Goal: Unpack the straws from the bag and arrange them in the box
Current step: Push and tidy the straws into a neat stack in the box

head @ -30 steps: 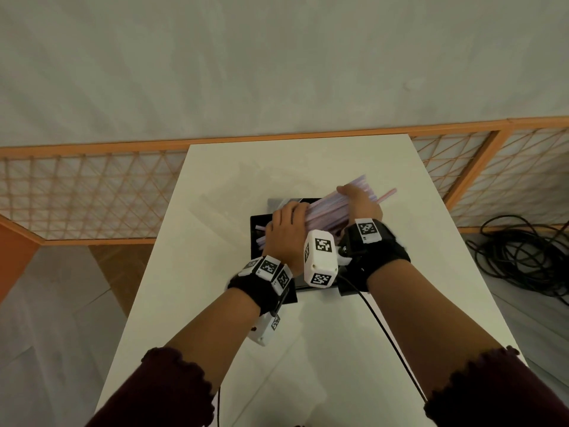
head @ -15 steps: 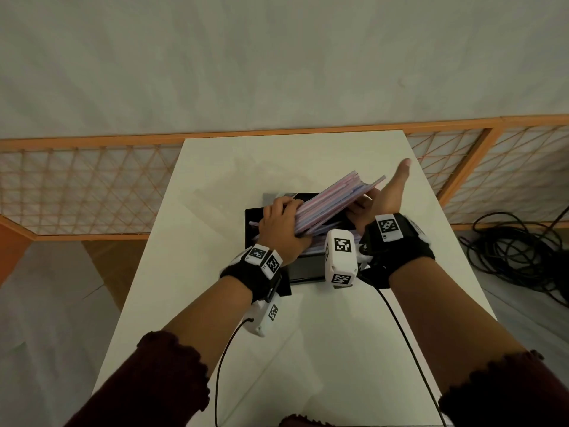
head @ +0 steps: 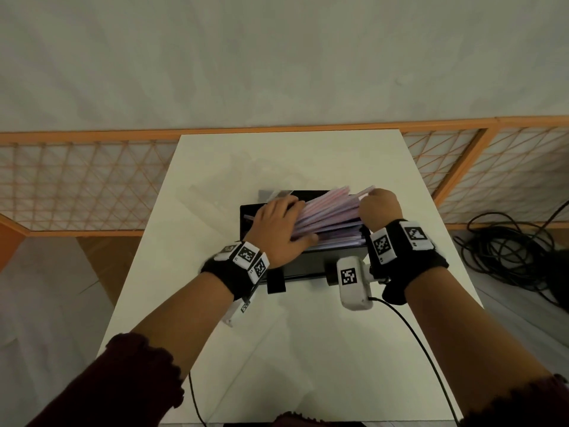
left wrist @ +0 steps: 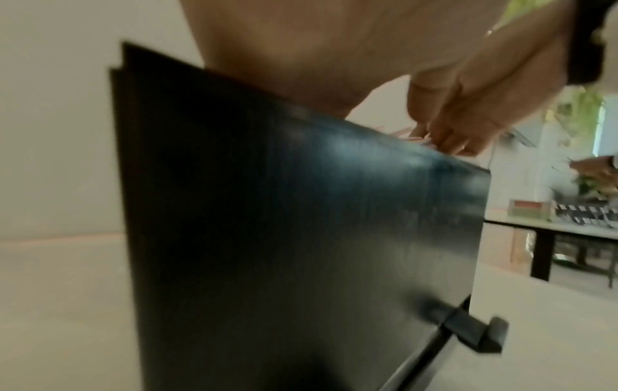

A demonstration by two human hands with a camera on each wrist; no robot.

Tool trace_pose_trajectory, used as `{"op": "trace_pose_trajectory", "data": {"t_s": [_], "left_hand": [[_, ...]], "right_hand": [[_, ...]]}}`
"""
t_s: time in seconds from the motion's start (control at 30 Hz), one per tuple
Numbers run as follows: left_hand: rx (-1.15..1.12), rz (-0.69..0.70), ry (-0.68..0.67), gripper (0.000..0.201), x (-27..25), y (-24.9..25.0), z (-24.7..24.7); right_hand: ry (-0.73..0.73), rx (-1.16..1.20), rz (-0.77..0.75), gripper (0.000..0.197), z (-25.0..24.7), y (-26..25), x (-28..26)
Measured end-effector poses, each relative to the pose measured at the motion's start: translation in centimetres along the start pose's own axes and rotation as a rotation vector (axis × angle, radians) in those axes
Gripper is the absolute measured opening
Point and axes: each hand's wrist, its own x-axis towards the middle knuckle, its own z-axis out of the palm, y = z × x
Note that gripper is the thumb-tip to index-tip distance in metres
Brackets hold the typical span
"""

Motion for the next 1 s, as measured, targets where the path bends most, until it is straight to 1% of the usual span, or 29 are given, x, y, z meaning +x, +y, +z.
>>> {"op": "trace_pose_trajectory", "data": {"t_s": [0.07, 0.1, 0.2, 0.33, 0.37, 0.4, 0.43, 0.47, 0.5, 0.53, 0.57, 0.6, 0.63, 0.67, 0.73, 0.77, 0.83, 0.93, 1.0], "left_hand": [[0.113, 0.039, -0.042, 0.095, -0.6, -0.1, 0.7], [0.138, 0.044, -0.051, 0.094, -0.8, -0.2, 1.0], [0.09, 0.021, -0.035, 0.086, -1.1, -0.7, 1.3], [-0.003, 0.028, 0.024, 0.086, -1.0, -0.7, 0.9], [-0.041, 0.039, 0.038, 0.086, -0.9, -0.7, 0.6], [-0.075, 0.047, 0.062, 0.086, -0.9, -0.8, 0.4], [-0.091, 0.05, 0.091, 0.088, -0.9, -1.0, 0.2], [-0.077, 0.047, 0.114, 0.092, -1.1, -1.2, -0.1], [-0.025, 0.039, 0.107, 0.098, -1.2, -1.4, -0.2], [0.057, 0.031, 0.061, 0.106, -1.4, -1.7, -0.3], [0.145, 0.026, -0.008, 0.115, -1.7, -1.9, -0.2], [0.212, 0.03, -0.072, 0.122, -2.0, -2.1, 0.1], [0.249, 0.044, -0.108, 0.127, -2.2, -2.3, 0.3], [0.261, 0.058, -0.113, 0.128, -2.3, -2.4, 0.5], [0.229, 0.062, -0.074, 0.127, -2.5, -2.4, 0.6], [0.2, 0.046, -0.048, 0.125, -2.6, -2.3, 0.5], [0.171, -0.007, -0.015, 0.123, -2.6, -2.0, 0.4], [0.165, -0.067, -0.027, 0.122, -2.3, -1.5, 0.1], [0.161, -0.088, -0.023, 0.117, -1.9, -1.5, -0.1]], "right_hand": [[-0.004, -0.07, -0.018, 0.017, -0.3, 0.0, 0.3], [-0.017, -0.087, -0.027, 0.018, -0.6, -0.3, 0.1], [-0.035, -0.202, -0.096, 0.039, -0.8, -0.1, 0.5], [-0.238, -0.373, -0.185, 0.041, 0.9, 0.8, -0.4], [-0.243, -0.432, -0.214, 0.044, 1.3, 1.3, -0.6], [-0.206, -0.515, -0.258, 0.05, 1.5, 1.5, -0.8], [-0.165, -0.614, -0.33, 0.06, 1.4, 1.3, -1.3], [-0.152, -0.71, -0.454, 0.07, 1.1, 0.9, -1.7], [-0.182, -0.765, -0.607, 0.077, 0.8, 0.2, -1.9], [-0.253, -0.808, -0.733, 0.08, 0.4, -0.5, -2.2], [-0.339, -0.86, -0.814, 0.08, 0.4, -1.0, -2.0], [-0.429, -0.951, -0.855, 0.081, 0.4, -1.5, -1.9], [-0.505, -1.06, -0.851, 0.082, 0.7, -1.8, -1.6], [-0.556, -1.157, -0.827, 0.084, 1.0, -2.1, -1.3], [-0.601, -1.287, -0.753, 0.089, 1.7, -2.3, -0.3], [-0.613, -1.321, -0.708, 0.09, 2.0, -2.2, 0.1], [-0.617, -1.353, -0.663, 0.082, 2.7, -2.0, 0.7], [-0.606, -1.386, -0.677, 0.067, 4.1, -1.0, 1.2], [-0.575, -1.388, -0.687, 0.066, 4.8, -0.5, 1.4]]}}
